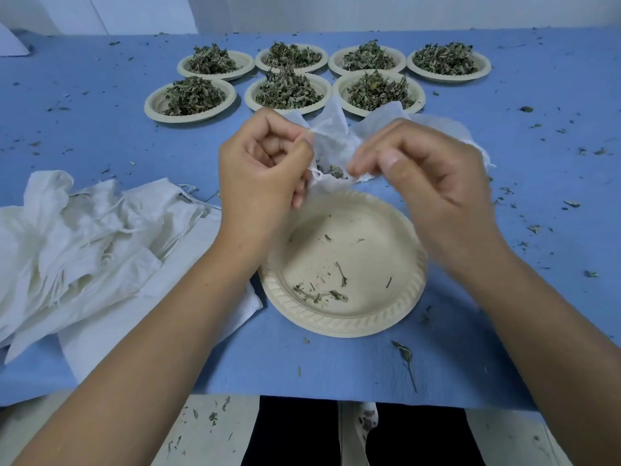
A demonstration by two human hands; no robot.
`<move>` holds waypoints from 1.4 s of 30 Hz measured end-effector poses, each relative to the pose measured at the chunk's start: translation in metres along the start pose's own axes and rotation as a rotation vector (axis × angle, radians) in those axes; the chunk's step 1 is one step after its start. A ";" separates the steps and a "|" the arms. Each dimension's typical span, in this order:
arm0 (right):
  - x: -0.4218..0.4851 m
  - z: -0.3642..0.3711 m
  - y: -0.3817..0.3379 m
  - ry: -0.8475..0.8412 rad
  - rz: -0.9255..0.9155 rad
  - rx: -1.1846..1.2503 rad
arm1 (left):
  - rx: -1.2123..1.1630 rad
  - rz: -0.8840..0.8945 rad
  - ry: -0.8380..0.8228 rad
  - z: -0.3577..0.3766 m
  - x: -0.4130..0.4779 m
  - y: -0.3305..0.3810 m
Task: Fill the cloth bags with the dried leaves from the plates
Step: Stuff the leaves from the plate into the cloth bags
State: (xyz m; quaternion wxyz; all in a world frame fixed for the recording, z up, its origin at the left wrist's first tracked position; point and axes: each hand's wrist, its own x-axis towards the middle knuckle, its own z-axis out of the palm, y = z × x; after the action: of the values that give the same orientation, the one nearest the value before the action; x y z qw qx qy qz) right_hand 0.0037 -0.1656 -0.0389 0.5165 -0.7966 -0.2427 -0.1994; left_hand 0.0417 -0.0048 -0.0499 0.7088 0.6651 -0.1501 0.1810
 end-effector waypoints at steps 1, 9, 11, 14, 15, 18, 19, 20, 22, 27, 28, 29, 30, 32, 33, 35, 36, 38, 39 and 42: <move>0.001 -0.004 0.000 -0.052 0.067 0.063 | -0.009 -0.008 0.024 -0.001 0.001 0.000; -0.008 0.006 -0.007 -0.770 0.400 0.184 | -0.013 -0.010 0.060 0.000 0.002 -0.001; -0.005 0.004 -0.009 -0.666 0.405 0.283 | -0.014 -0.011 0.071 0.000 0.002 -0.001; -0.005 0.002 -0.006 -0.683 0.453 0.268 | -0.010 -0.012 0.068 0.000 0.002 -0.001; -0.006 0.004 -0.006 -0.786 0.454 0.220 | -0.012 -0.010 0.065 0.000 0.002 -0.001; -0.010 0.006 -0.006 -0.883 0.423 0.184 | -0.016 0.000 0.063 -0.001 0.002 -0.001; -0.008 0.006 -0.007 -0.830 0.413 0.184 | -0.014 0.004 0.065 -0.001 0.002 -0.001; -0.007 0.005 -0.007 -0.778 0.395 0.155 | -0.012 0.008 0.067 -0.002 0.002 0.000; -0.005 0.006 -0.005 -0.750 0.346 0.028 | -0.008 0.012 0.064 -0.002 0.002 0.000; -0.011 0.025 -0.005 -0.836 0.247 -0.103 | 0.002 0.011 0.050 0.000 0.001 -0.001; -0.011 0.027 -0.005 -0.837 0.233 -0.078 | 0.001 0.006 0.053 0.000 0.002 -0.001; -0.011 0.029 -0.005 -0.844 0.220 -0.058 | -0.001 0.002 0.058 0.000 0.002 -0.001; -0.011 0.030 -0.004 -0.849 0.208 -0.047 | -0.004 -0.001 0.060 0.000 0.002 -0.001; -0.011 0.031 -0.003 -0.851 0.194 -0.026 | -0.003 -0.002 0.058 0.000 0.002 -0.001; -0.011 0.031 -0.002 -0.849 0.185 -0.014 | -0.002 -0.002 0.056 0.000 0.002 -0.001; -0.011 0.032 -0.002 -0.840 0.168 -0.006 | -0.003 0.000 0.055 0.000 0.001 -0.001; -0.011 0.032 -0.003 -0.834 0.167 -0.005 | -0.002 0.001 0.055 0.000 0.002 -0.001; -0.012 0.032 -0.003 -0.821 0.196 0.001 | -0.002 -0.002 0.056 0.000 0.002 0.000; -0.012 0.031 -0.004 -0.818 0.224 0.005 | -0.002 -0.003 0.057 0.000 0.002 0.000; -0.013 0.031 -0.005 -0.824 0.295 0.007 | 0.003 -0.001 0.054 -0.001 0.001 0.000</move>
State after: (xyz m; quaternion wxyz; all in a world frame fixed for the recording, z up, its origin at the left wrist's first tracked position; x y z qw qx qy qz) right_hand -0.0080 -0.1376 -0.0545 0.4020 -0.8340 -0.3129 0.2119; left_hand 0.0429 -0.0040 -0.0496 0.7116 0.6611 -0.1306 0.1988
